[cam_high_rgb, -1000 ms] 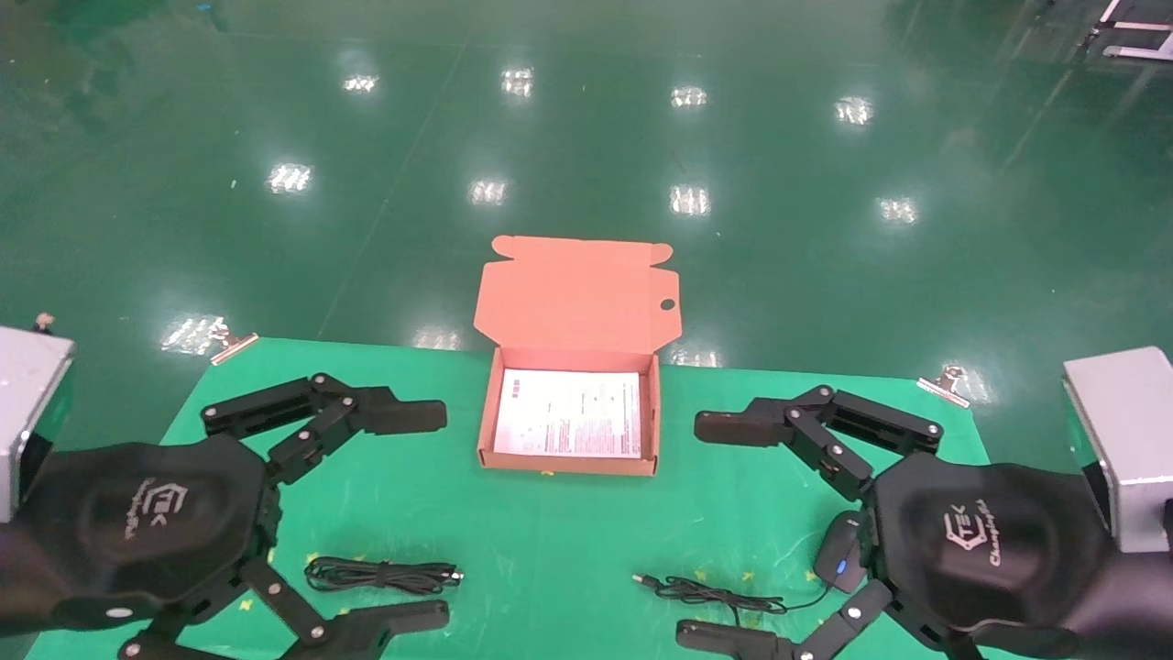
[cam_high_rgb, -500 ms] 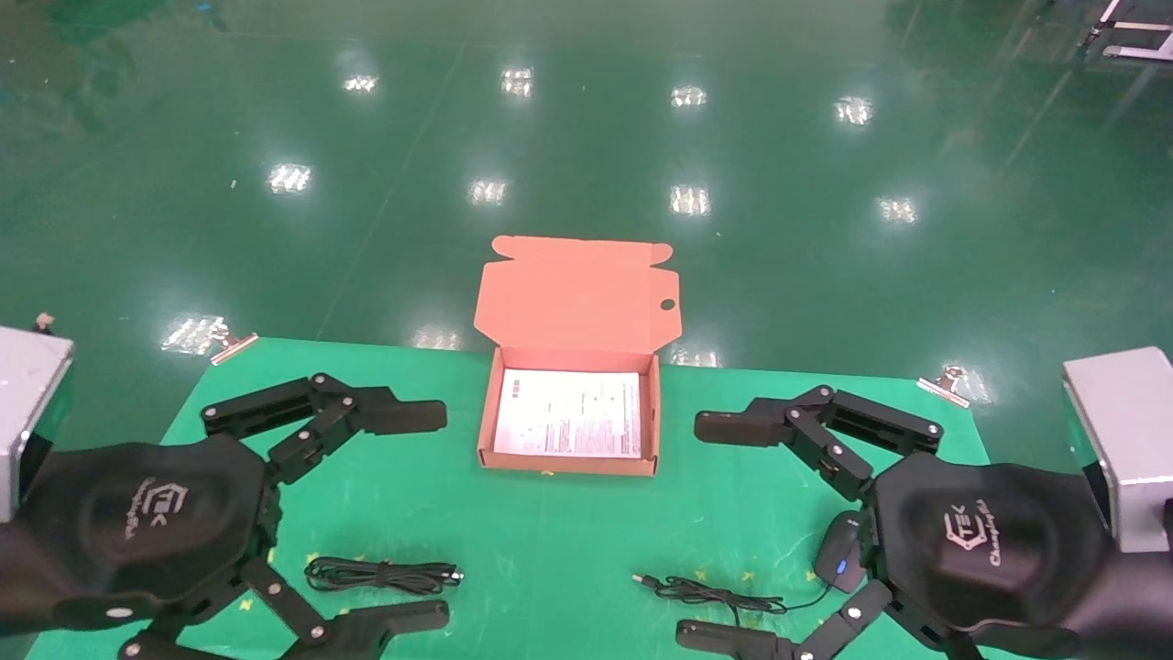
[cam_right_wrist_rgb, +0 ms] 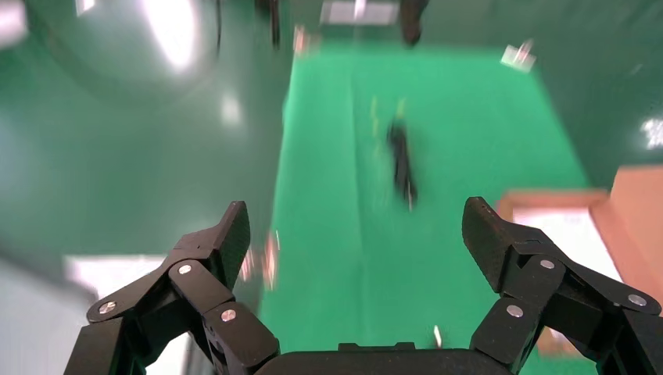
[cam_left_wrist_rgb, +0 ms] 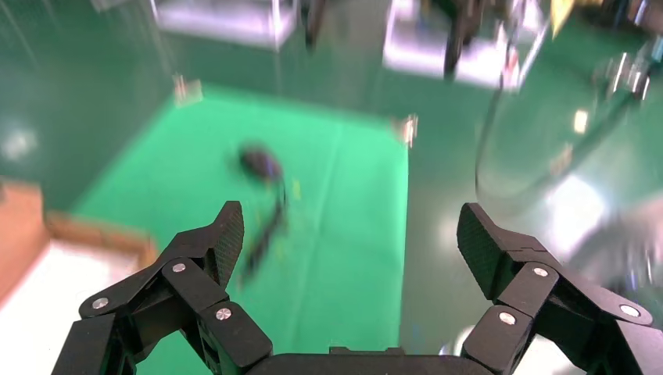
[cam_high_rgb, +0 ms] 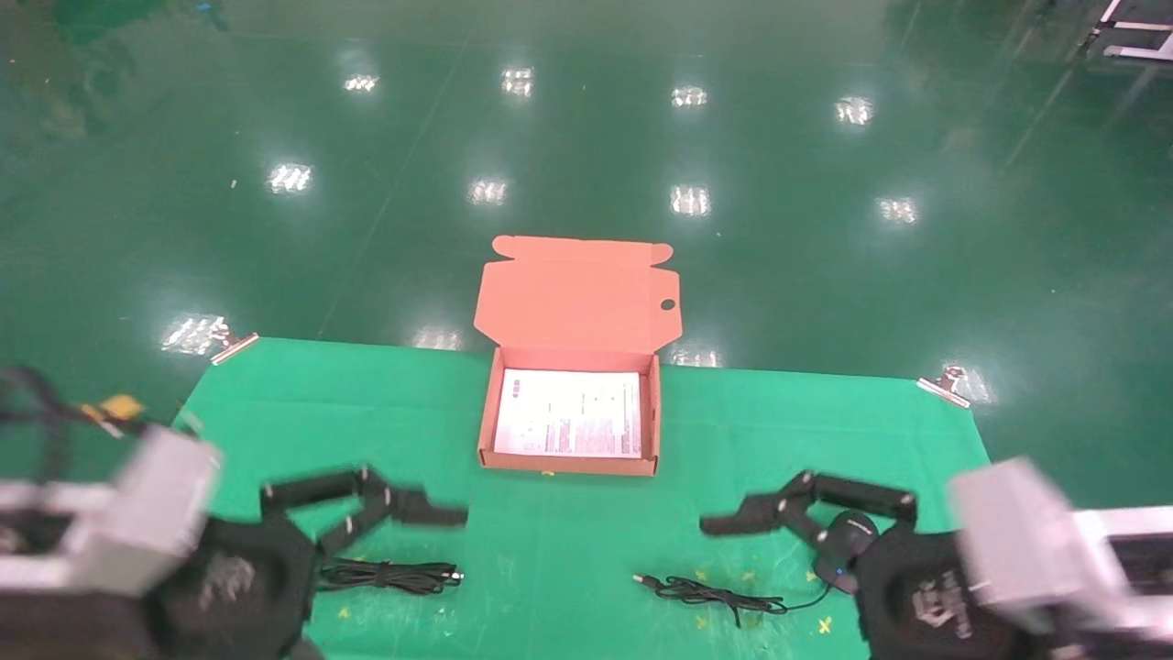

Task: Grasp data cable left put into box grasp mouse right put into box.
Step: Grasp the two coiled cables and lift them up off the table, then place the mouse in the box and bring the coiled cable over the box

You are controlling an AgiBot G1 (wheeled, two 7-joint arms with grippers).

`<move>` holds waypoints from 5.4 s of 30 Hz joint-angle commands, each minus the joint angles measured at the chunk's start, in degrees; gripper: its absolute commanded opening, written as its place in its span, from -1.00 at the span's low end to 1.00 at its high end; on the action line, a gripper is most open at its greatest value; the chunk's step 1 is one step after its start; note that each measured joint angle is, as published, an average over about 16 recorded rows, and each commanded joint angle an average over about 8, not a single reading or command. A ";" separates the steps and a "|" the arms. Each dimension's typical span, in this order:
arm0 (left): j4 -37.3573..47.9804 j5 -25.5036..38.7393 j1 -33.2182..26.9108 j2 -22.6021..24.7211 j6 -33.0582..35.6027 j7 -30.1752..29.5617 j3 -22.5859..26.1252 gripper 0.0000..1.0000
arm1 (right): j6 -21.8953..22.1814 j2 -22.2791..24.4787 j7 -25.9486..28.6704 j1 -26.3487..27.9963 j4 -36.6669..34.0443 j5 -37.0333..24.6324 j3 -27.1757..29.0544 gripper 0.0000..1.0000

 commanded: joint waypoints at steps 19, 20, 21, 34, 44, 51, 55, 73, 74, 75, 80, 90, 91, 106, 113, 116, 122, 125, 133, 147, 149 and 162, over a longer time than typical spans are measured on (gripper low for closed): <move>0.93 30.21 -13.16 7.73 -1.18 5.05 16.68 1.00 | -0.16 -8.82 -5.23 27.36 0.92 -28.74 -40.19 1.00; 1.16 32.02 -13.34 8.28 -1.86 5.28 17.34 1.00 | 0.14 -9.30 -5.16 27.55 0.90 -29.50 -41.28 1.00; 1.48 33.78 -13.44 8.85 -2.57 5.38 17.94 1.00 | 0.49 -9.76 -5.05 27.62 0.90 -30.29 -42.20 1.00; 10.88 48.62 -13.80 16.17 -10.06 4.30 23.08 1.00 | 9.33 -14.61 2.28 24.47 0.53 -42.86 -47.25 1.00; 22.34 53.77 -14.82 21.14 -15.33 3.49 24.44 1.00 | 19.85 -16.04 7.95 19.41 -0.91 -49.25 -47.32 1.00; 32.95 53.95 -15.93 24.39 -17.19 4.90 24.44 1.00 | 23.28 -18.88 9.01 17.27 -4.41 -51.47 -47.88 1.00; 38.96 53.79 -16.92 26.20 -18.08 7.01 24.40 1.00 | 24.86 -20.93 8.59 16.20 -7.74 -51.96 -48.20 1.00; 57.74 54.21 -20.52 31.99 -23.67 18.09 24.53 0.97 | 29.48 -29.00 2.04 13.65 -23.97 -50.76 -48.73 1.00; 58.31 54.19 -20.66 32.16 -23.87 18.64 24.52 0.72 | 29.63 -29.35 1.75 13.56 -24.77 -50.71 -48.76 0.87; 58.77 54.19 -20.78 32.29 -24.04 19.12 24.52 0.47 | 29.75 -29.65 1.51 13.49 -25.43 -50.68 -48.78 0.62; 60.92 54.25 -21.28 32.98 -24.82 20.81 24.54 -0.78 | 30.48 -30.77 0.77 13.21 -28.40 -50.40 -48.75 -0.63; 60.87 54.20 -21.34 32.97 -24.87 20.77 24.51 -1.00 | 30.54 -30.76 0.73 13.15 -28.40 -50.29 -48.67 -1.00; 60.80 54.20 -21.32 32.94 -24.84 20.74 24.51 -1.00 | 30.51 -30.73 0.74 13.16 -28.31 -50.31 -48.67 -1.00; 60.19 54.21 -21.17 32.76 -24.64 20.53 24.54 -1.00 | 30.20 -30.49 0.84 13.26 -27.62 -50.43 -48.71 -1.00; 60.09 54.21 -21.14 32.73 -24.56 20.49 24.54 -1.00 | 30.17 -30.46 0.87 13.29 -27.49 -50.47 -48.74 -1.00; 60.06 54.21 -21.13 32.72 -24.55 20.48 24.54 -1.00 | 30.16 -30.45 0.88 13.30 -27.46 -50.48 -48.75 -1.00; 60.03 54.21 -21.12 32.70 -24.55 20.47 24.54 -1.00 | 30.15 -30.44 0.88 13.33 -27.45 -50.48 -48.76 -1.00; 59.72 53.84 -21.36 32.39 -24.21 20.80 24.30 -1.00 | 30.17 -30.38 0.96 13.40 -27.43 -50.44 -48.70 -1.00; 55.46 51.19 -24.39 28.53 -21.73 24.66 22.39 -1.00 | 30.78 -26.72 5.68 17.82 -23.33 -50.66 -46.25 -1.00; 41.70 51.60 -28.51 25.40 -29.27 23.52 20.40 -1.00 | 37.88 -26.59 11.05 30.08 -16.43 -56.76 -41.20 -1.00; 40.09 52.00 -28.78 25.48 -30.47 22.55 20.26 -1.00 | 39.50 -28.38 9.98 31.23 -17.79 -56.52 -40.60 -1.00; 33.42 56.63 -30.45 27.51 -38.45 18.10 20.44 -1.00 | 48.81 -40.89 -3.46 37.07 -33.40 -50.23 -37.23 -1.00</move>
